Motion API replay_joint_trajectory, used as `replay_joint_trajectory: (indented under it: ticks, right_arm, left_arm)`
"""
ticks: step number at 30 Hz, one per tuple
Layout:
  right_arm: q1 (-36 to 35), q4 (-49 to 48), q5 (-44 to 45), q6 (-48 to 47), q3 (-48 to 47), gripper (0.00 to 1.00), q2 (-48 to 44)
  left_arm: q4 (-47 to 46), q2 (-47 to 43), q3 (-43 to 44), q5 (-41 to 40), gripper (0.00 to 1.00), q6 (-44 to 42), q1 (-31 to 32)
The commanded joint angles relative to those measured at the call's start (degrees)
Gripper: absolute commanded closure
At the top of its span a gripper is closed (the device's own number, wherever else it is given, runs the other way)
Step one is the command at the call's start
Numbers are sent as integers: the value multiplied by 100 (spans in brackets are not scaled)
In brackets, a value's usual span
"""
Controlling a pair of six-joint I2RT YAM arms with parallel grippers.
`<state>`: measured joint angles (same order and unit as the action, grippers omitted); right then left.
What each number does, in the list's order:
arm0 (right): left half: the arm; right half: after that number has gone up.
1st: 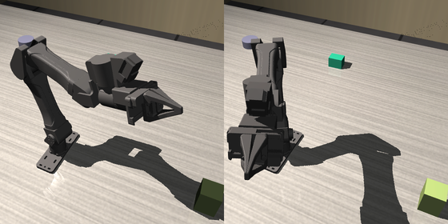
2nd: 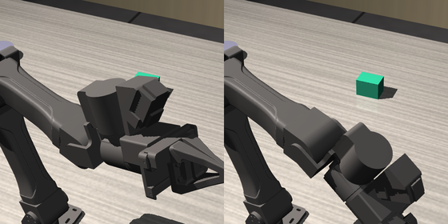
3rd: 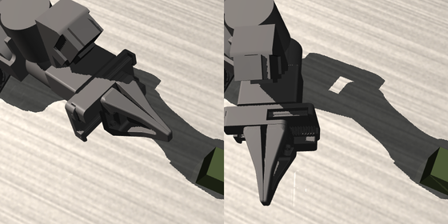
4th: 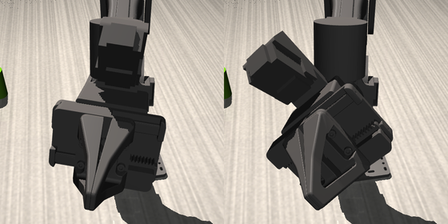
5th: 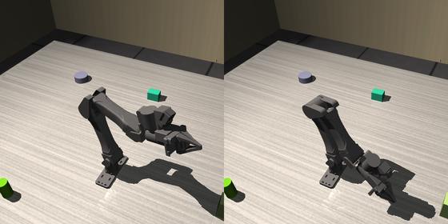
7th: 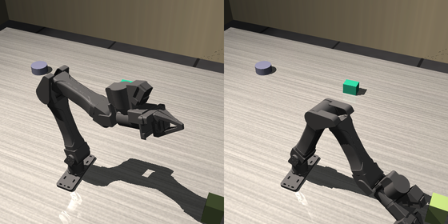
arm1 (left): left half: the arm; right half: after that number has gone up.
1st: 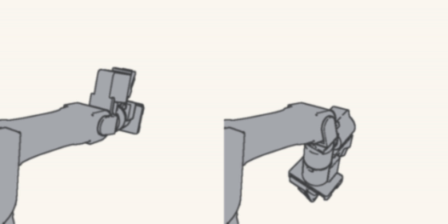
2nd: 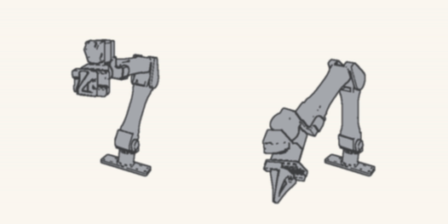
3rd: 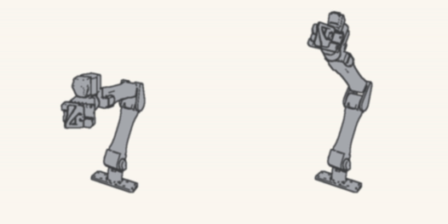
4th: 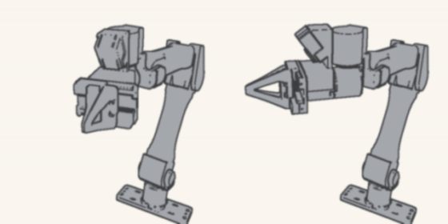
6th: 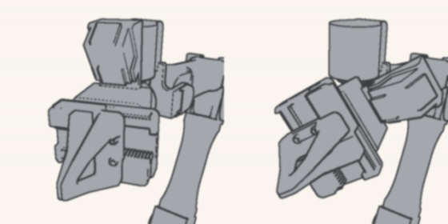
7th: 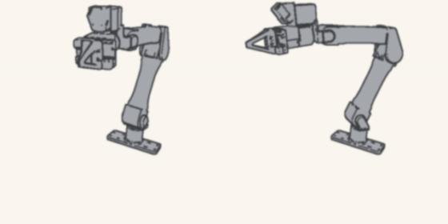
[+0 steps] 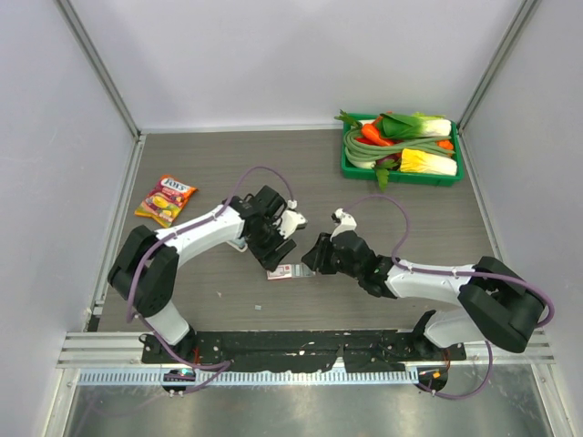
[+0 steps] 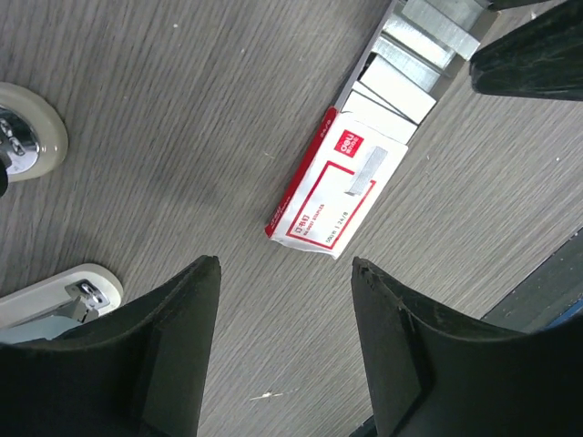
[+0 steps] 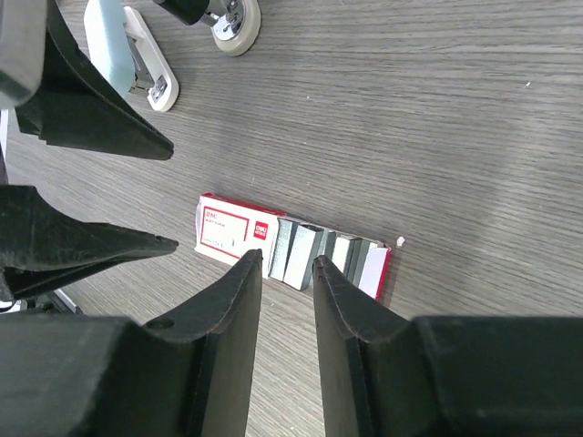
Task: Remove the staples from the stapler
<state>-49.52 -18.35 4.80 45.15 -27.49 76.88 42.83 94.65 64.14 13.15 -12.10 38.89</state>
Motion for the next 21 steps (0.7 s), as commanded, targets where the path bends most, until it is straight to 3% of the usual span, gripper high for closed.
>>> replay_joint_trajectory:
  ticks: [1,21]
  right_arm:
    - [-75,-187,74,205,-20,66,-33]
    - [-172,481,320,416,-327,66,292]
  left_arm:
    - [-362,-8,-68,136,38,-126,30]
    - [-776,-79,-613,-40,42,-109,30]
